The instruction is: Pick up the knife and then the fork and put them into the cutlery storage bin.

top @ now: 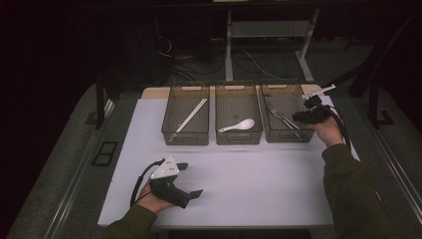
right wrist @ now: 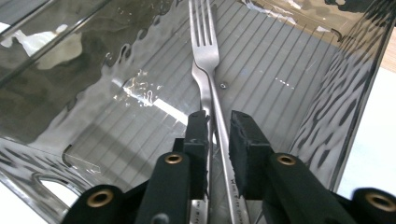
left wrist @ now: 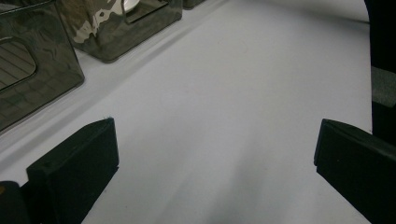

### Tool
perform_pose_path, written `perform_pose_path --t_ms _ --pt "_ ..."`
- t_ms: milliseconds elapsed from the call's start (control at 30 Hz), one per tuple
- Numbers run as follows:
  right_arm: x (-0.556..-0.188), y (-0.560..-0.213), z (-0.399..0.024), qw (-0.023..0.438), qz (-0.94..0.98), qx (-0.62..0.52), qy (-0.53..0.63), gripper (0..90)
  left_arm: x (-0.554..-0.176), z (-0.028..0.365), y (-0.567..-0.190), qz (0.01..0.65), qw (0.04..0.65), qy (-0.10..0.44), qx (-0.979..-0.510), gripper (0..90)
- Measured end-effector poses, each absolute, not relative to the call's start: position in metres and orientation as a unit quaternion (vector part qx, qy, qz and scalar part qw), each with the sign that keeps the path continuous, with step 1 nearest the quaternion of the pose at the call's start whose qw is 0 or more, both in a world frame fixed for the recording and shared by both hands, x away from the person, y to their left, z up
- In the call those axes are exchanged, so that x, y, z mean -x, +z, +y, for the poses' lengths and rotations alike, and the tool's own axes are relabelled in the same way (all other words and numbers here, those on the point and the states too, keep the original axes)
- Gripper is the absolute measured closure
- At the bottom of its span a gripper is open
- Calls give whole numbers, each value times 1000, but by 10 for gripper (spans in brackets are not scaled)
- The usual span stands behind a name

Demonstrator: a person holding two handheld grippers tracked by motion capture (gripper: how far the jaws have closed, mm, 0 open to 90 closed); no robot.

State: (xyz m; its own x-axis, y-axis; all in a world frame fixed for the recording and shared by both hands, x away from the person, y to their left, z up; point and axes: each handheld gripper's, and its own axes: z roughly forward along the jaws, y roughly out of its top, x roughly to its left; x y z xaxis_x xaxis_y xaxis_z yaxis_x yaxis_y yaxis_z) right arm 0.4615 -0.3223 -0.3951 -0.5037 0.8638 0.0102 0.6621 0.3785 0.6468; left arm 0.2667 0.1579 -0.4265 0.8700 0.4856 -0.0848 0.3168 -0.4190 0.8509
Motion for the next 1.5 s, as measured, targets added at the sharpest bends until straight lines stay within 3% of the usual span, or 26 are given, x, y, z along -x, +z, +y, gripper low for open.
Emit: perform_pose_path --t_ms 500,1067,1500 --pt "-452 -380 -326 150 781 -477 374 426 -273 154 -428 232 481 85 -841 0" --pt "-423 -378 -310 170 783 -444 402 292 -275 155 -429 233 482 87 -840 0" --pt "-386 -382 -297 169 789 -403 433 261 -273 155 -429 232 482 87 -841 0"
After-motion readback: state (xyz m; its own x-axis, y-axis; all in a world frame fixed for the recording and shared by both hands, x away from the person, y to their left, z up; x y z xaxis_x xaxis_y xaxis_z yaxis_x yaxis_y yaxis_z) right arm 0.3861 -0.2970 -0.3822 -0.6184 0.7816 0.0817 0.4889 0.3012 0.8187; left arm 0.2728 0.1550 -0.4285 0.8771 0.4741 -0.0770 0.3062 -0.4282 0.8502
